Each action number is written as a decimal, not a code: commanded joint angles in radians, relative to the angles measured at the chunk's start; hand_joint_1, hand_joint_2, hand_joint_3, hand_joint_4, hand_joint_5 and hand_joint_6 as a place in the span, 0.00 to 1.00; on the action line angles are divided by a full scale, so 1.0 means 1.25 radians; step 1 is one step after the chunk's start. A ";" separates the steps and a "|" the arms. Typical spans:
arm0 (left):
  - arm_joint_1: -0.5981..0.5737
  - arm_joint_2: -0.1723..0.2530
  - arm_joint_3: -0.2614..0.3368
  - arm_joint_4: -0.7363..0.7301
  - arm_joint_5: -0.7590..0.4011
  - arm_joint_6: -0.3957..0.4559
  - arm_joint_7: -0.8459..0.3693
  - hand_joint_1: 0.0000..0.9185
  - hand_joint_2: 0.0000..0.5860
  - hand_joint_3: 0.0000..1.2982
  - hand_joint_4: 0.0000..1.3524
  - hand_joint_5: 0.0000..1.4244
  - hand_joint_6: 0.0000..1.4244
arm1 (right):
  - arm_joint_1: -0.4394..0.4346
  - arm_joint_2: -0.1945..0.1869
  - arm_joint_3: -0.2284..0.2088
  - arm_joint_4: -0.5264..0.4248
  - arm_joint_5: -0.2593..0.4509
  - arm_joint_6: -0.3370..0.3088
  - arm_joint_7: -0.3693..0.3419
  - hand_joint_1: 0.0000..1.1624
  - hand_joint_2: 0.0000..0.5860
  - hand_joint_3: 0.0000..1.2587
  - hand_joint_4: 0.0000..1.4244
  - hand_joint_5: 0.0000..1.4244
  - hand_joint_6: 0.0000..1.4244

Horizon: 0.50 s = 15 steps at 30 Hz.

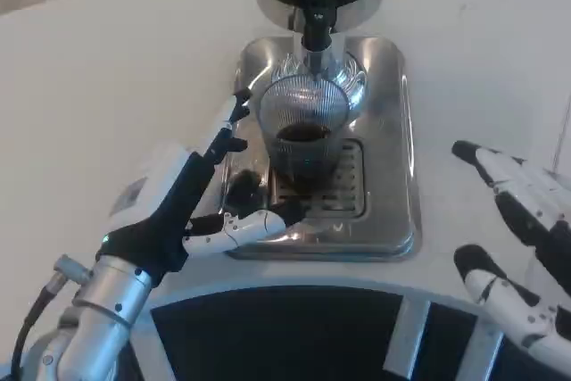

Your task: Grasp the cup under the faucet to collect the drink, then remove the cup.

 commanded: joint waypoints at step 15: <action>-0.039 -0.005 0.005 0.043 -0.041 -0.018 -0.009 0.25 0.08 0.00 0.00 0.16 0.13 | 0.086 0.072 0.022 -0.012 -0.162 -0.097 0.006 0.02 0.87 0.00 0.00 0.00 0.00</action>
